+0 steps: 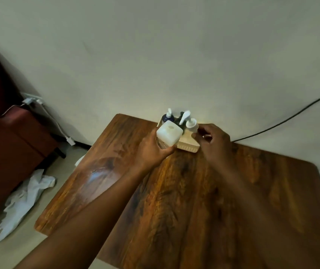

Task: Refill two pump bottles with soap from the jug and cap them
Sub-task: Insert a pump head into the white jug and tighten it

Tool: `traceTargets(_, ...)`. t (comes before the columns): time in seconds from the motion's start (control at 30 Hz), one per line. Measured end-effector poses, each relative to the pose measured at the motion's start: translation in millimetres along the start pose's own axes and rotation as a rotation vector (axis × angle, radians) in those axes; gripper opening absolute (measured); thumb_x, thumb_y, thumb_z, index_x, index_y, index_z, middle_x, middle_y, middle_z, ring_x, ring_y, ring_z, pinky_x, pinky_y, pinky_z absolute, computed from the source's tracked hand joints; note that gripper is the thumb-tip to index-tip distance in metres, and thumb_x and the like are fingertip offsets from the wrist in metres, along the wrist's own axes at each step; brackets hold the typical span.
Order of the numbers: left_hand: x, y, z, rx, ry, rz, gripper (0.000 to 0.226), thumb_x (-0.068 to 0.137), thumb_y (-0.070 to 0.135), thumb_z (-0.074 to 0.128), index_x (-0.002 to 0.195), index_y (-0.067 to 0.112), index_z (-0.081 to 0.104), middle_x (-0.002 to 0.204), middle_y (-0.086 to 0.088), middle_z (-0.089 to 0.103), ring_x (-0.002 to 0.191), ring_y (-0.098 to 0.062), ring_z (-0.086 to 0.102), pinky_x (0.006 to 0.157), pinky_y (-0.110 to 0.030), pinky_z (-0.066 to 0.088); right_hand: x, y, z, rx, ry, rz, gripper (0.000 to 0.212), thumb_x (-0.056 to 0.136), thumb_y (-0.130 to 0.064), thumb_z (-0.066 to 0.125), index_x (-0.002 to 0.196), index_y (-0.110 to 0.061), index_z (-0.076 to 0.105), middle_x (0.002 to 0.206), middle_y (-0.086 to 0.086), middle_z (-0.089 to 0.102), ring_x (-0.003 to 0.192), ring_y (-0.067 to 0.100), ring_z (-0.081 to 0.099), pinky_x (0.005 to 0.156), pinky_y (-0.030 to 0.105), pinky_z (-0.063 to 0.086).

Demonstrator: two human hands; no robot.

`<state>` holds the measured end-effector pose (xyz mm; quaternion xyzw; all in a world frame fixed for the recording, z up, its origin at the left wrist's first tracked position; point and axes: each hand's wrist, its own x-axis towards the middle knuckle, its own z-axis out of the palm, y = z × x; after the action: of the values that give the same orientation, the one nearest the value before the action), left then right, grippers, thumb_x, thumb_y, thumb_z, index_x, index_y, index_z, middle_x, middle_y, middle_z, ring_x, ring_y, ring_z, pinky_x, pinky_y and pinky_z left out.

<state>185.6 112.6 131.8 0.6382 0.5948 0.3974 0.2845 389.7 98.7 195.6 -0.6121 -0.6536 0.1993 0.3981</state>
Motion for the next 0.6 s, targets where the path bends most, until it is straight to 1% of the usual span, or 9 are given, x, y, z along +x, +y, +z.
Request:
traceTargets(0.03, 2.0, 10.8, 4.2, 0.007, -0.012, 0.027, 0.080, 0.074, 0.056, 0.085, 0.140, 0.026, 0.052, 0.125, 0.006, 0.066, 0.111, -0.013, 0.066, 0.086, -0.041, 0.062, 6.9, -5.8, -15.1, 0.026, 0.063, -0.007, 0.028, 0.092, -0.020, 0.076, 0.119, -0.017, 0.072, 0.110, -0.003, 0.073, 0.094, 0.008, 0.064, 0.075, 0.014, 0.050)
traceTargets(0.1, 4.4, 32.6, 11.8, 0.023, -0.034, 0.072, 0.079, 0.076, 0.051, 0.087, 0.142, 0.023, 0.052, 0.127, 0.003, 0.068, 0.112, -0.017, 0.066, 0.086, -0.039, 0.061, 20.5, -18.6, -44.4, 0.093, 0.166, -0.018, 0.025, 0.091, -0.022, 0.076, 0.116, -0.018, 0.074, 0.104, -0.006, 0.074, 0.092, 0.007, 0.066, 0.080, 0.021, 0.054)
traceTargets(0.2, 5.3, 59.2, 23.1, 0.047, -0.074, 0.146, 0.081, 0.077, 0.052, 0.085, 0.145, 0.027, 0.048, 0.132, 0.002, 0.067, 0.116, -0.018, 0.066, 0.090, -0.042, 0.061, 36.0, -37.9, -85.7, 0.190, 0.266, -0.073, 0.023, 0.091, -0.026, 0.074, 0.112, -0.016, 0.075, 0.094, -0.007, 0.074, 0.086, 0.011, 0.070, 0.079, 0.025, 0.056)
traceTargets(0.3, 6.3, 77.3, 33.3, 0.077, -0.095, 0.162, 0.081, 0.078, 0.051, 0.086, 0.146, 0.023, 0.049, 0.136, 0.000, 0.066, 0.120, -0.019, 0.063, 0.094, -0.040, 0.059, 46.4, -54.7, -114.1, 0.292, 0.315, -0.135, 0.024, 0.092, -0.022, 0.073, 0.113, -0.011, 0.075, 0.091, -0.003, 0.074, 0.079, 0.013, 0.070, 0.075, 0.028, 0.060)
traceTargets(0.37, 7.4, 86.5, 40.9, 0.069, -0.111, 0.173, 0.082, 0.078, 0.050, 0.086, 0.146, 0.021, 0.050, 0.137, -0.001, 0.066, 0.122, -0.020, 0.063, 0.095, -0.039, 0.058, 50.5, -61.3, -126.9, 0.353, 0.334, -0.156, 0.024, 0.093, -0.019, 0.073, 0.114, -0.009, 0.075, 0.092, -0.001, 0.075, 0.081, 0.014, 0.070, 0.075, 0.033, 0.062)
traceTargets(0.47, 8.7, 96.3, 49.5, 0.082, -0.131, 0.190, 0.083, 0.076, 0.051, 0.086, 0.145, 0.021, 0.050, 0.134, 0.001, 0.068, 0.120, -0.020, 0.064, 0.092, -0.039, 0.059, 52.7, -65.3, -136.3, 0.434, 0.342, -0.153, 0.024, 0.094, -0.016, 0.072, 0.116, -0.006, 0.074, 0.099, 0.001, 0.076, 0.085, 0.015, 0.070, 0.075, 0.034, 0.062)
traceTargets(0.6, 10.0, 103.8, 56.9, 0.113, -0.157, 0.208, 0.085, 0.076, 0.053, 0.086, 0.145, 0.019, 0.049, 0.133, -0.001, 0.068, 0.118, -0.022, 0.064, 0.090, -0.043, 0.060, 52.7, -66.0, -140.5, 0.459, 0.372, -0.156, 0.023, 0.094, -0.015, 0.071, 0.115, -0.006, 0.074, 0.100, 0.003, 0.076, 0.083, 0.014, 0.070, 0.075, 0.036, 0.063)
